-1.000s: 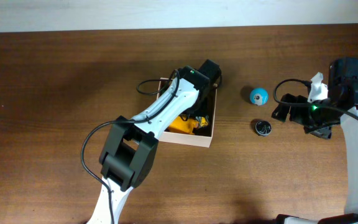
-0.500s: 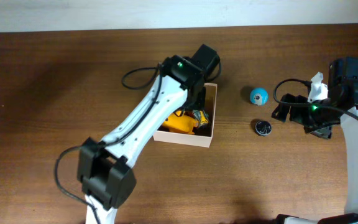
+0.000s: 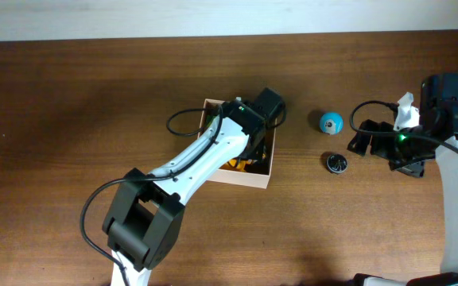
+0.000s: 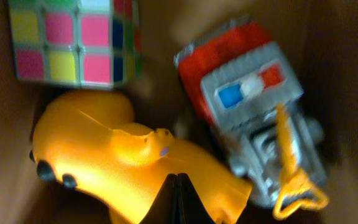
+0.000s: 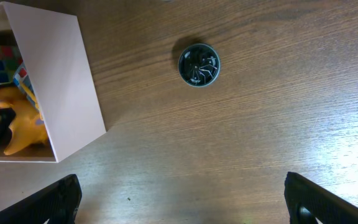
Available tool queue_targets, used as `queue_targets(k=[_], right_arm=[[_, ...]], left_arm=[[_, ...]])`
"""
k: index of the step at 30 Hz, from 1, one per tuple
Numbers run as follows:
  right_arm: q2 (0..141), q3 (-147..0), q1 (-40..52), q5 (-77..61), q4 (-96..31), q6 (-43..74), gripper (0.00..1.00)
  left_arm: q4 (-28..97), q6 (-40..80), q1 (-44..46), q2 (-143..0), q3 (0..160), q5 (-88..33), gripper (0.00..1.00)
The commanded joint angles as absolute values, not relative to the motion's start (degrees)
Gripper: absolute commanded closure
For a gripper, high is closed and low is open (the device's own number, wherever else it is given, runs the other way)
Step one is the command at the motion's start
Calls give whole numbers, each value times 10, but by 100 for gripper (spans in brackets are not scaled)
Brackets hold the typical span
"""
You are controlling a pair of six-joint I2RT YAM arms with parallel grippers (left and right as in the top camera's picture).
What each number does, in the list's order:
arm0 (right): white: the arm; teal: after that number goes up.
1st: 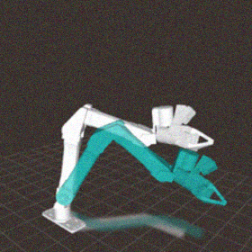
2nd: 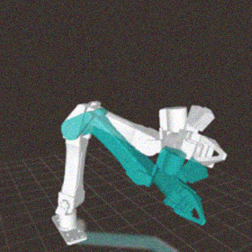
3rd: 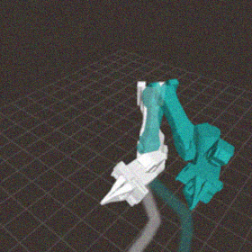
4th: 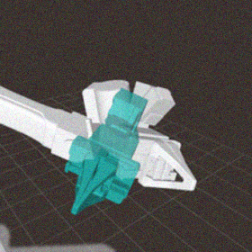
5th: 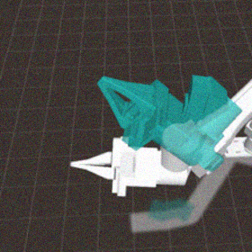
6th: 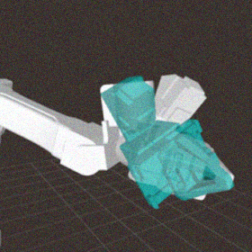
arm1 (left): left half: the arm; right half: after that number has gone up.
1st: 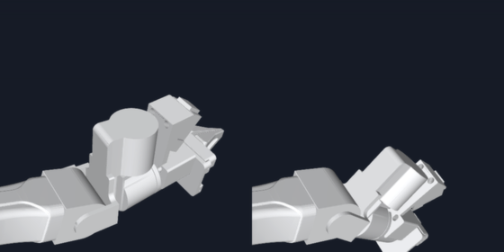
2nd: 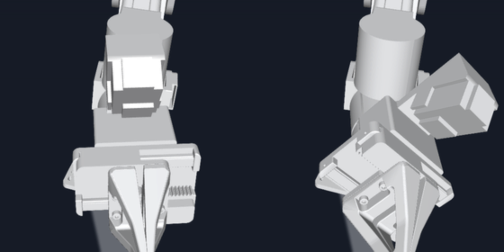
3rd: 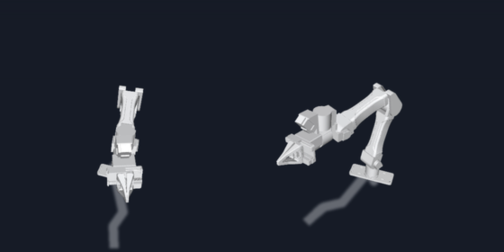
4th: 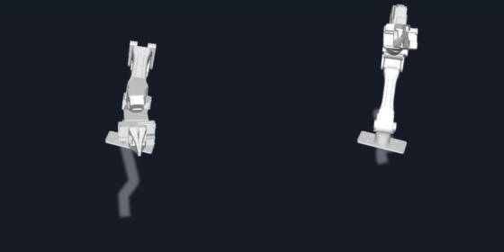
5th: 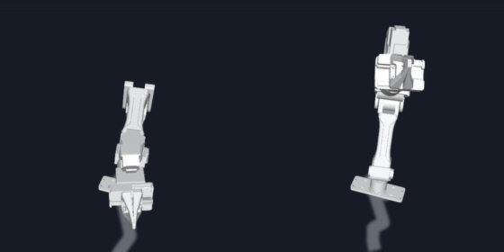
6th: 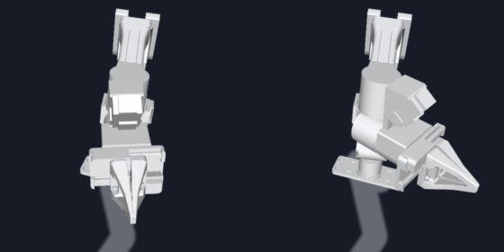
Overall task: Pack container
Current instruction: 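Lift the plush toy with the left gripper and place it in the box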
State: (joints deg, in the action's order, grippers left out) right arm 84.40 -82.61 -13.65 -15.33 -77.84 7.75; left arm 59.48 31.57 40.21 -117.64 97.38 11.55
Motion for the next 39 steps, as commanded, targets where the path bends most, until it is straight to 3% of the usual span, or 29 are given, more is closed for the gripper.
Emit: queue_targets(k=[1, 15, 25, 31, 39], right_arm=[[844, -834, -139, -159, -780, 78, 1], [844, -834, -139, -159, -784, 77, 1], [844, -834, -139, -159, -785, 77, 1], [844, -834, -139, -159, -785, 77, 1], [844, -834, -139, -159, -785, 77, 1]], left_arm=[[561, 313, 400, -1180, 972, 135, 98], [517, 297, 398, -1244, 971, 113, 98], [416, 221, 404, -1244, 971, 113, 98], [433, 198, 403, -1240, 978, 109, 97], [482, 198, 404, -1173, 1008, 147, 90]])
